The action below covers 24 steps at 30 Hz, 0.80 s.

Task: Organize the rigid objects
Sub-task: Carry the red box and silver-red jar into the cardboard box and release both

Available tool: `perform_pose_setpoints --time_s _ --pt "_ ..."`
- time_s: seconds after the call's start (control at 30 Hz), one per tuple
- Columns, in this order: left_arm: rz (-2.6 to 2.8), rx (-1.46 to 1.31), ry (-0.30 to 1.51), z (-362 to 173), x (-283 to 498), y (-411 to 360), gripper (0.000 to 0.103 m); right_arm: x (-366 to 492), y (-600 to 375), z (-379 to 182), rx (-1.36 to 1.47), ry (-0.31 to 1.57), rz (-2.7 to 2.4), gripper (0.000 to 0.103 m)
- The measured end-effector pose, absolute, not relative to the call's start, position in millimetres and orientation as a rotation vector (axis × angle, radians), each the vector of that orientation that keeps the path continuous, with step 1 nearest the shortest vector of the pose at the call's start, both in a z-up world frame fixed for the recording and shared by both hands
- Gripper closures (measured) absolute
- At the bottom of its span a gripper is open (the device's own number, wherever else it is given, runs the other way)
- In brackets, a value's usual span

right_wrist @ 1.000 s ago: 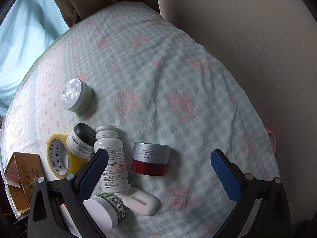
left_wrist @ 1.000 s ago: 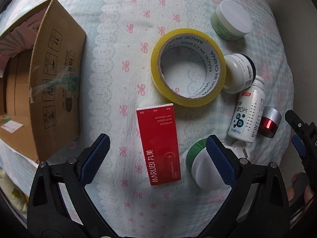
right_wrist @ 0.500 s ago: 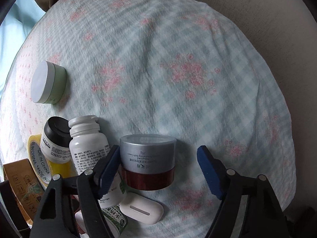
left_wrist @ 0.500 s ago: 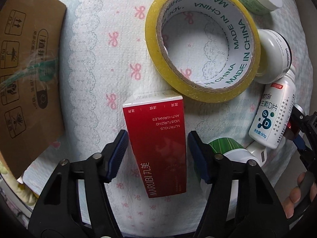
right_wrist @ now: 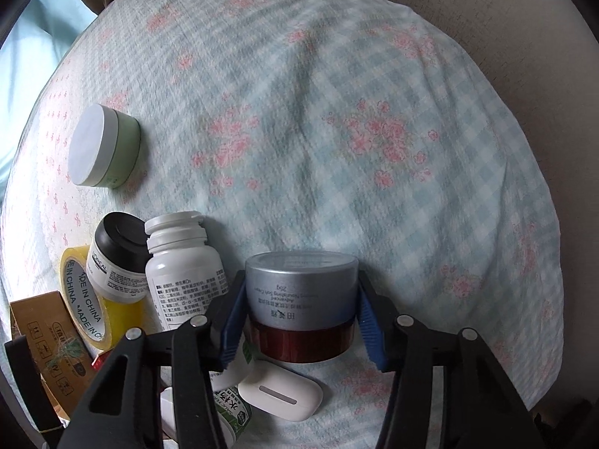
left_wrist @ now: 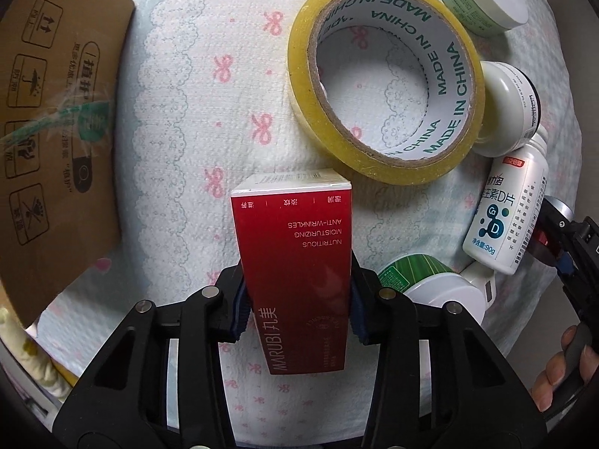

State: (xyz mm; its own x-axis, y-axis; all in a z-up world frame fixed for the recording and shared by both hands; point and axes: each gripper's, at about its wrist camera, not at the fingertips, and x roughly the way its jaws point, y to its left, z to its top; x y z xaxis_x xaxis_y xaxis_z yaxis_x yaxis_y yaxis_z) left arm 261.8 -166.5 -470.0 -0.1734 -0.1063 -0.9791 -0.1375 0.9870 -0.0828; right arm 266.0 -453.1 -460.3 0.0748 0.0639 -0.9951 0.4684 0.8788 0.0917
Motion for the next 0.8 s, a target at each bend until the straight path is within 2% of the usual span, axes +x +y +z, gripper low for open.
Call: perform_pose_setpoints --time_s 0.2,0.43,0.7,0.8 --pt "0.008 -0.196 1.655 -415.4 252.0 -161.7 0.065 252.7 -458.5 -414.9 0.438 1.425 -0.304 0.053" --pt "-0.058 -0.227 1.511 -305.0 234.4 -145.0 0.065 238.9 -442.1 -325.9 0.405 1.347 -0.262 0.053" --pt "-0.108 -0.248 1.32 -190.4 238.6 -89.4 0.065 224.3 -367.3 -213.8 0.219 1.229 -0.081 0.053" --pt "-0.096 -0.222 1.264 -162.8 234.3 -60.4 0.065 223.1 -328.8 -184.4 0.185 1.191 -0.003 0.053"
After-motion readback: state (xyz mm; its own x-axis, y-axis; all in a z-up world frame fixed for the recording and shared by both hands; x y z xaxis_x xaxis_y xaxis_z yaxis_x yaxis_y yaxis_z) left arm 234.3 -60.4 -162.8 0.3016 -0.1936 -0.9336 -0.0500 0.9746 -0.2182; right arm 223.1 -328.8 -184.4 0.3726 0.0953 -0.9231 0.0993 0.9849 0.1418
